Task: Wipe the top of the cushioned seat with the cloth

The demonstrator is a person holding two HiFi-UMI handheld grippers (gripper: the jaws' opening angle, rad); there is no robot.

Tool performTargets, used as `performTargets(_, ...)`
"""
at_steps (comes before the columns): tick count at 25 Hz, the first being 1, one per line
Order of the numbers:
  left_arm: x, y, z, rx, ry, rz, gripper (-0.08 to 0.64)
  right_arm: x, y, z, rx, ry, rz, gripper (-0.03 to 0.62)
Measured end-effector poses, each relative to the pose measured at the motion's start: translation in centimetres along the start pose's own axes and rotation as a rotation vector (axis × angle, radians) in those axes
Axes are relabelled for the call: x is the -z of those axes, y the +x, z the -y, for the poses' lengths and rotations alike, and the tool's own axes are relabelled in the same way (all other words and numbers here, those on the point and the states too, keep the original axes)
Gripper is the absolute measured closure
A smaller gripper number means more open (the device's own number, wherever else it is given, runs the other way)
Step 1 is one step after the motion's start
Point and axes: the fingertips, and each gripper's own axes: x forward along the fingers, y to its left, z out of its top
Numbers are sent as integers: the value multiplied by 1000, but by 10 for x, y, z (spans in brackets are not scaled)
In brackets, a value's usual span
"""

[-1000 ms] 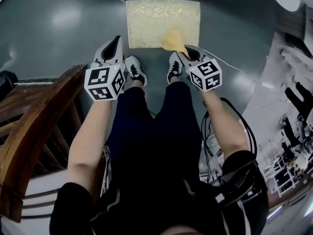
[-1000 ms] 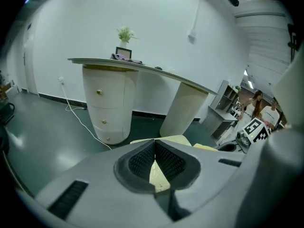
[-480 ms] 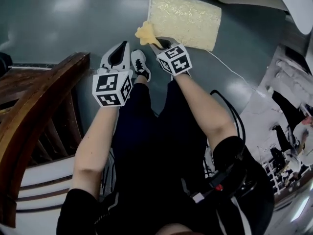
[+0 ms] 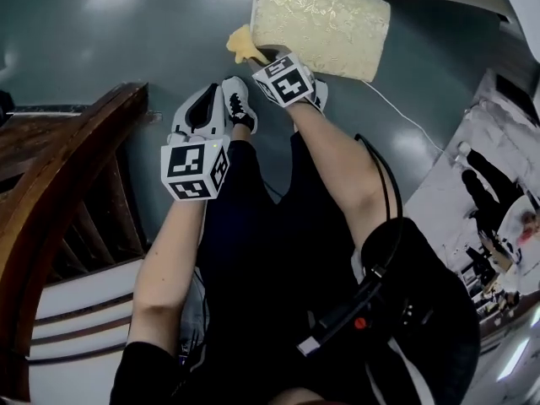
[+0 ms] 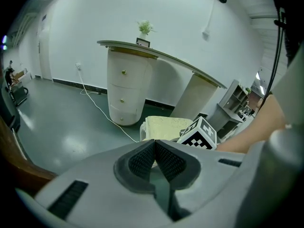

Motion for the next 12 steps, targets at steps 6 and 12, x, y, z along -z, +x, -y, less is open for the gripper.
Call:
performTargets(6,0,14,19,-2,7,-9,555,12,-18,15,-4,-17,1,522)
performTargets(12,-5,32,60,31,38,-15,555,40,-49,50,19,39,25,522)
